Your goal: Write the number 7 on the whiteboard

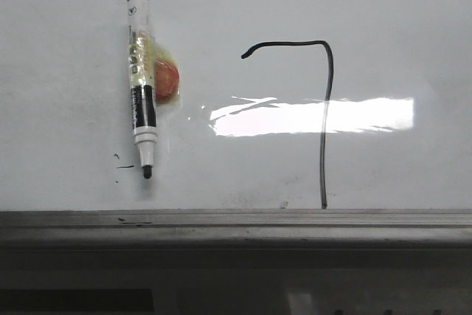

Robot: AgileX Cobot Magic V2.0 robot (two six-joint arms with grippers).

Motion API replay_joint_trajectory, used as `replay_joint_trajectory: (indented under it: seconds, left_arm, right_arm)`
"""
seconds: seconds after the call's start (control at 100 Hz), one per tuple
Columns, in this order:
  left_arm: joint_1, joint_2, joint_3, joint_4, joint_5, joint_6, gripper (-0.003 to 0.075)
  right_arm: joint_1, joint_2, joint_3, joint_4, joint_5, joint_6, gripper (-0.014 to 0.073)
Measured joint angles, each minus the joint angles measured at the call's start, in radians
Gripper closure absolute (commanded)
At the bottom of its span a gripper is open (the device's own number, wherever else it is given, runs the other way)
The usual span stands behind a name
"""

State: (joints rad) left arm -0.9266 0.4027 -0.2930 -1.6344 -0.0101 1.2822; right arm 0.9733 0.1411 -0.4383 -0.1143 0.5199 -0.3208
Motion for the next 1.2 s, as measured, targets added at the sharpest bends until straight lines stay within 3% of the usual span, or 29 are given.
replay_joint_trajectory:
  seconds: [0.49, 0.61, 0.68, 0.74, 0.85, 0.92, 1.01, 1.2]
  left_arm:
    - [0.0, 0.0, 0.032, -0.007, 0.002, 0.0, 0.0741]
    - [0.048, -0.017, 0.034, 0.049, 0.0, 0.0, 0.0741]
    - [0.112, -0.04, 0.043, 0.205, 0.01, -0.02, 0.0741]
    - [0.188, -0.061, 0.054, 0.447, 0.039, -0.118, 0.0741]
    - [0.338, -0.122, 0.081, 1.012, 0.157, -0.592, 0.0741]
    - [0.421, -0.163, 0.117, 1.241, 0.214, -0.84, 0.0741]
    - [0.496, -0.229, 0.181, 1.366, 0.235, -0.974, 0.0741]
    - [0.59, -0.382, 0.295, 1.501, 0.26, -1.098, 0.0741]
  right_arm:
    - [0.0, 0.0, 0.001, 0.0, 0.0, 0.0, 0.0629]
    - [0.0, 0.0, 0.001, 0.0, 0.0, 0.0, 0.0629]
    - [0.0, 0.0, 0.001, 0.0, 0.0, 0.0, 0.0629]
    - [0.0, 0.0, 0.001, 0.0, 0.0, 0.0, 0.0629]
    - [0.0, 0.0, 0.001, 0.0, 0.0, 0.0, 0.0629]
    - [0.0, 0.0, 0.001, 0.0, 0.0, 0.0, 0.0629]
    - [0.0, 0.0, 0.001, 0.0, 0.0, 0.0, 0.0629]
    - [0.0, 0.0, 0.001, 0.0, 0.0, 0.0, 0.0629]
